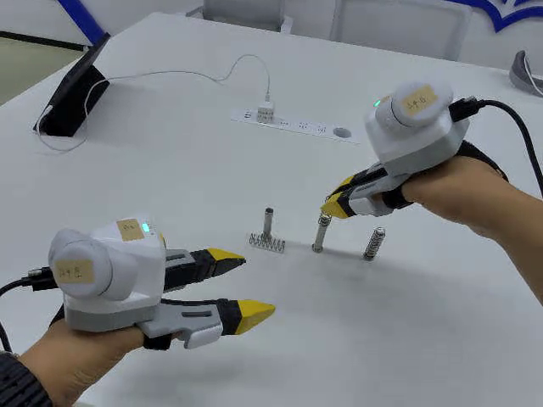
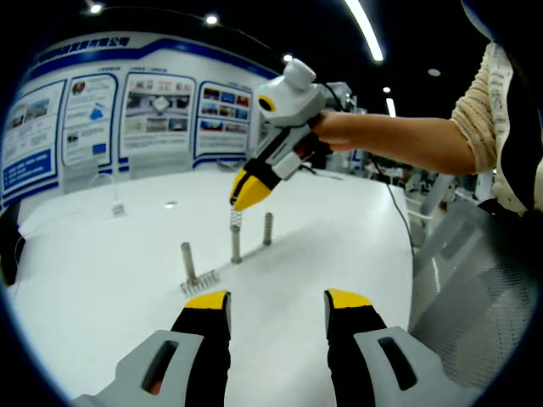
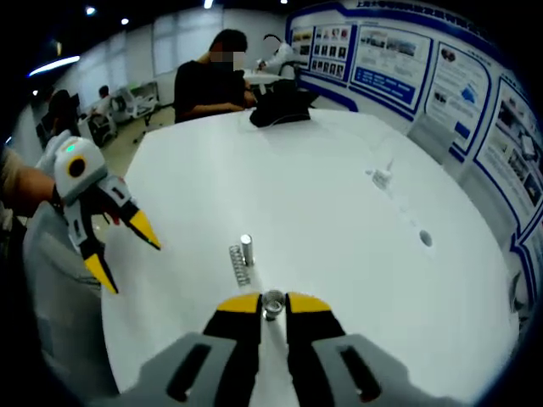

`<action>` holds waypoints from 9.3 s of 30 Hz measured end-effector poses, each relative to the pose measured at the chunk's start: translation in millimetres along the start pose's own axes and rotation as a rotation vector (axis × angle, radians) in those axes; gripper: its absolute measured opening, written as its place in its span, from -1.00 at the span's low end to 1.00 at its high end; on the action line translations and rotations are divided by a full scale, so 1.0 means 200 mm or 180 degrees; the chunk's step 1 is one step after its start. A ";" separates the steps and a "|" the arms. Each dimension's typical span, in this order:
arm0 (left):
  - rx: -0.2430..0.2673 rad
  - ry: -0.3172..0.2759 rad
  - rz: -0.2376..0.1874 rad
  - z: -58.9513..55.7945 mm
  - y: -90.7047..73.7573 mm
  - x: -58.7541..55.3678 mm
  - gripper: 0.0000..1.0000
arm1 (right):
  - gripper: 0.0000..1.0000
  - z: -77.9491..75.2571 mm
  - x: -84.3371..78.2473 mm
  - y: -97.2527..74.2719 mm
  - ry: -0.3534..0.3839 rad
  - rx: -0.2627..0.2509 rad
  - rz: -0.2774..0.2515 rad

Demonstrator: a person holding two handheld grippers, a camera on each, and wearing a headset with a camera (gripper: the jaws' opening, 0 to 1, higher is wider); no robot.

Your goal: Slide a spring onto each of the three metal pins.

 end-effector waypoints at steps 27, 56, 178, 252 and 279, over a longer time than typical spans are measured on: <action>-0.0002 -0.0018 -0.0009 0.00 0.00 0.00 -0.10 | -0.75 0.04 -0.13 0.17 0.0203 0.0063 0.0188; 0.0021 -0.0009 -0.0009 0.01 -0.01 0.00 -0.09 | -0.66 0.17 -0.24 0.20 0.0201 0.0151 0.0306; -0.0549 0.0399 0.0439 -0.15 0.08 -0.01 -0.47 | -0.76 0.66 -0.10 -0.15 -0.0872 0.0841 0.0058; -0.0722 0.0567 0.0482 -0.20 0.10 -0.02 -0.78 | -0.75 0.71 0.19 -0.18 -0.1007 0.0896 -0.0437; -0.0210 0.0256 0.0264 -0.06 0.02 -0.01 -0.10 | -0.76 0.56 0.17 -0.19 -0.0813 0.0658 -0.0381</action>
Point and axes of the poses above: the centre of the closed fingertips' face, and the gripper's own axes: y roughly forward along the fingers, z roughly to its left, x roughly out of its top, the point moved 7 cm from there along -y, roughly backward along the fingers, and after that the axes turned 13 degrees about -y, right-handed, at the moved point
